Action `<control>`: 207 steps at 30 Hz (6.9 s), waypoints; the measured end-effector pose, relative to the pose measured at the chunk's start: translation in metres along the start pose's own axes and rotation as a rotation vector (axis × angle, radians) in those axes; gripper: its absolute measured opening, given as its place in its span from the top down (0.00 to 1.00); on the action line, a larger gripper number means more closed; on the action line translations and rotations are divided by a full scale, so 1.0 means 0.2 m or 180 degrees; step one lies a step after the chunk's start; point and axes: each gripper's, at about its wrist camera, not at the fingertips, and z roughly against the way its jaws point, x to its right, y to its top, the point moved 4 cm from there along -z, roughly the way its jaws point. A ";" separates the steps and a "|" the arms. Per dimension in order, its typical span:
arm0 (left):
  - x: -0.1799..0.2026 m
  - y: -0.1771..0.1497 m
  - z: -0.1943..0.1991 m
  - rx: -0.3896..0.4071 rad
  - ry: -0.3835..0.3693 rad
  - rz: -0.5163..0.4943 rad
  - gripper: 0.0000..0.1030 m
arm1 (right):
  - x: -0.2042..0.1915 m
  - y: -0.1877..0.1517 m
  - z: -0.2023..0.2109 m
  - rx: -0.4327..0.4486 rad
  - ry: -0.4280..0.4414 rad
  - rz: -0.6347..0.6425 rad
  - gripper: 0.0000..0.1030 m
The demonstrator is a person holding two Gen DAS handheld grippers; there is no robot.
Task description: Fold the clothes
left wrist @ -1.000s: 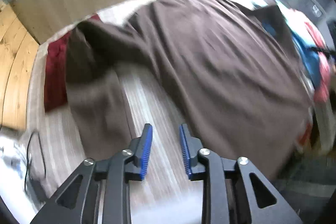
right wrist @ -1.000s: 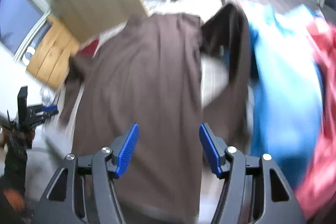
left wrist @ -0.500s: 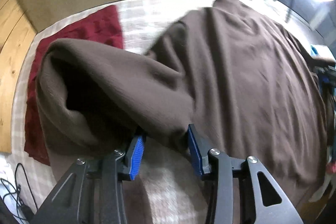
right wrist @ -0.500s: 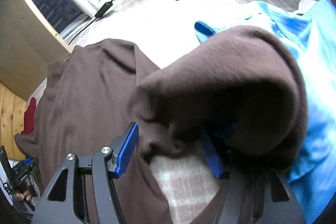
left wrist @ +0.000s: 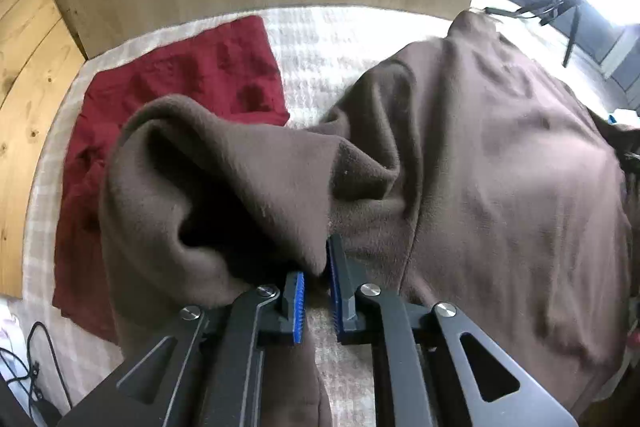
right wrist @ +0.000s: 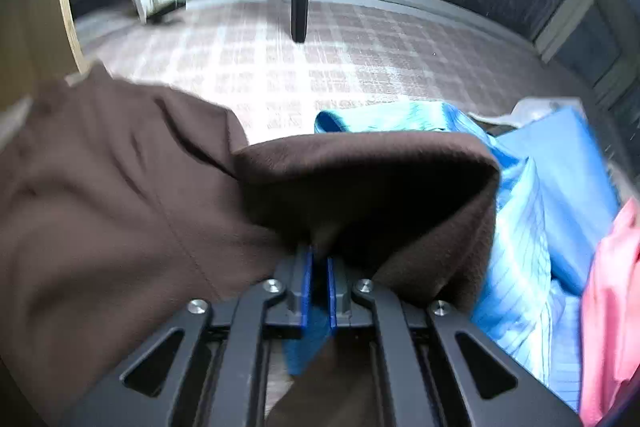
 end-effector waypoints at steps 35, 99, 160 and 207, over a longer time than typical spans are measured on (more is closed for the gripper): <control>0.77 -1.52 0.52 -0.0268 -0.0168 -0.1237 0.72 | -0.07 -1.53 0.61 -0.0219 0.0950 0.1074 0.49; 0.34 -1.55 0.77 -0.0272 -0.0192 -0.0626 0.92 | -0.15 -1.31 0.78 0.0297 0.1392 0.0885 0.67; -0.47 -0.92 0.38 -0.0171 -0.0926 0.0472 0.61 | -2.45 -1.32 0.58 -0.0909 0.3057 0.2632 0.95; -0.82 -0.68 1.02 -0.0417 0.1682 -0.0279 0.97 | -2.97 -0.28 0.18 0.0480 0.2155 0.5382 0.32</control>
